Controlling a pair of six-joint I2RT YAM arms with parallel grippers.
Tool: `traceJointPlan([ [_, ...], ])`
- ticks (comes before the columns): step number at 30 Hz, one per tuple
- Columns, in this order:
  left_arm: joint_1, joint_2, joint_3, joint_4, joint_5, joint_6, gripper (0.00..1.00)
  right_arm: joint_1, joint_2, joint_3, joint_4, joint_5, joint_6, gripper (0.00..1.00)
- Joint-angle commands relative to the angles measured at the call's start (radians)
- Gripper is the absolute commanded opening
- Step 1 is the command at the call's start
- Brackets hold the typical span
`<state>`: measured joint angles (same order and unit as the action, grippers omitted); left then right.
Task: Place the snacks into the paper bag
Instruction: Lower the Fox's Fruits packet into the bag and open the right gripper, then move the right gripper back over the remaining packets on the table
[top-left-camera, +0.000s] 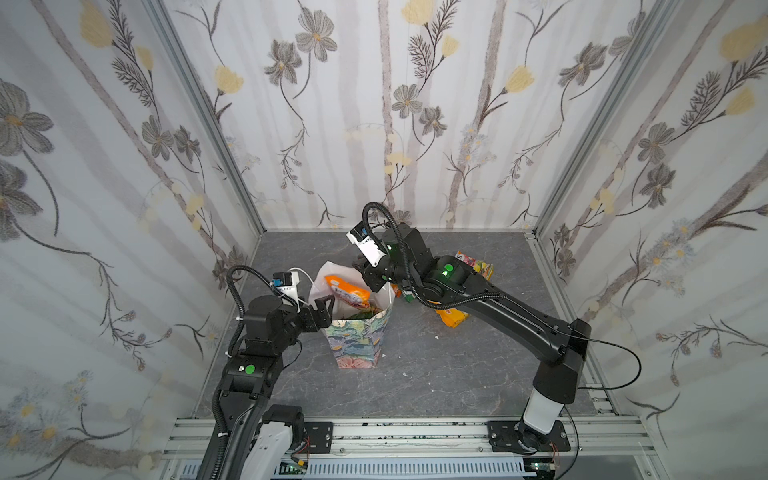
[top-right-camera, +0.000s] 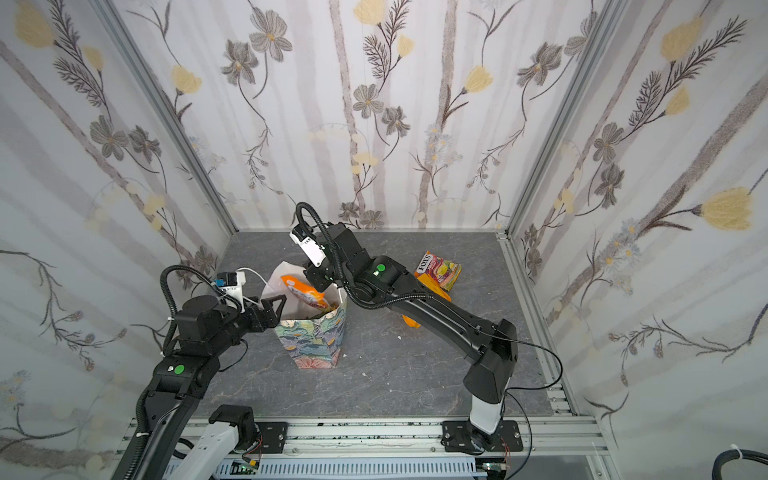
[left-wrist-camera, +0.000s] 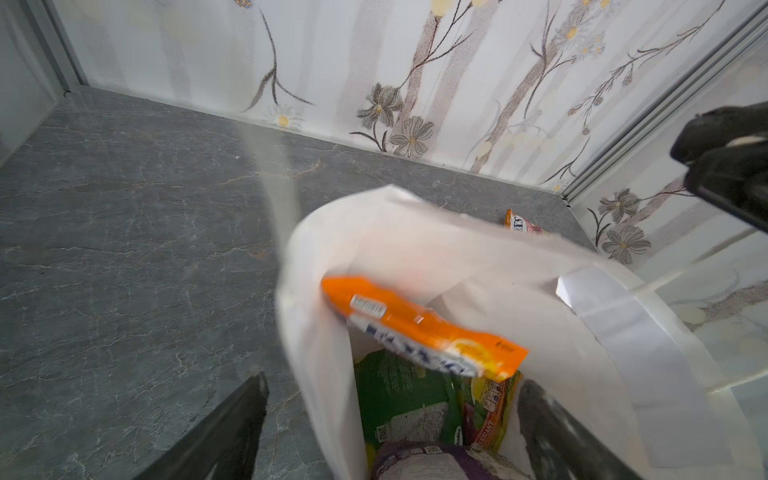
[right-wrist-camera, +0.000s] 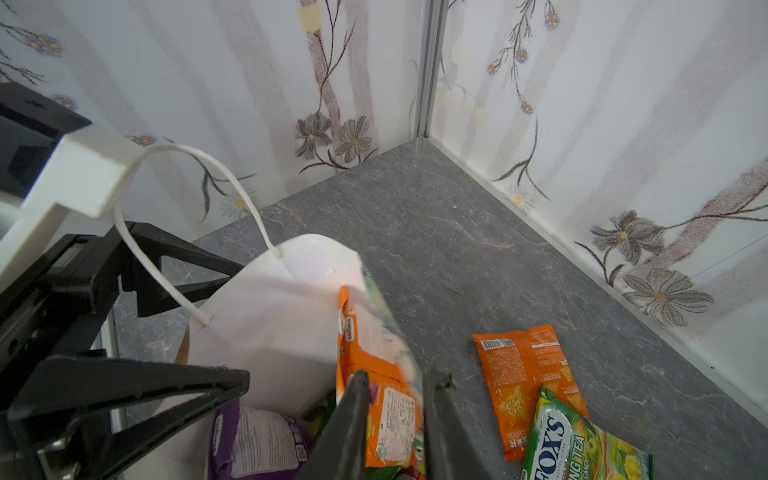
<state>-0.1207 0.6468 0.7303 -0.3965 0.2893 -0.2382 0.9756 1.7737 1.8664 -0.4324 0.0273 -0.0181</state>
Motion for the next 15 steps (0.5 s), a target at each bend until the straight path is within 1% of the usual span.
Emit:
traceJointPlan([
  [1, 0.001, 0.000, -0.003, 0.030, -0.001, 0.008, 0.94, 0.002, -0.019, -0.013, 0.032, 0.022, -0.004, 0.25],
  [11, 0.001, -0.002, -0.002, 0.027, -0.009, 0.008, 0.93, 0.001, -0.058, -0.049, 0.049, 0.019, 0.009, 0.26],
  [15, 0.001, -0.031, 0.002, 0.021, -0.051, 0.007, 0.92, 0.003, -0.081, -0.066, 0.063, 0.013, 0.026, 0.25],
])
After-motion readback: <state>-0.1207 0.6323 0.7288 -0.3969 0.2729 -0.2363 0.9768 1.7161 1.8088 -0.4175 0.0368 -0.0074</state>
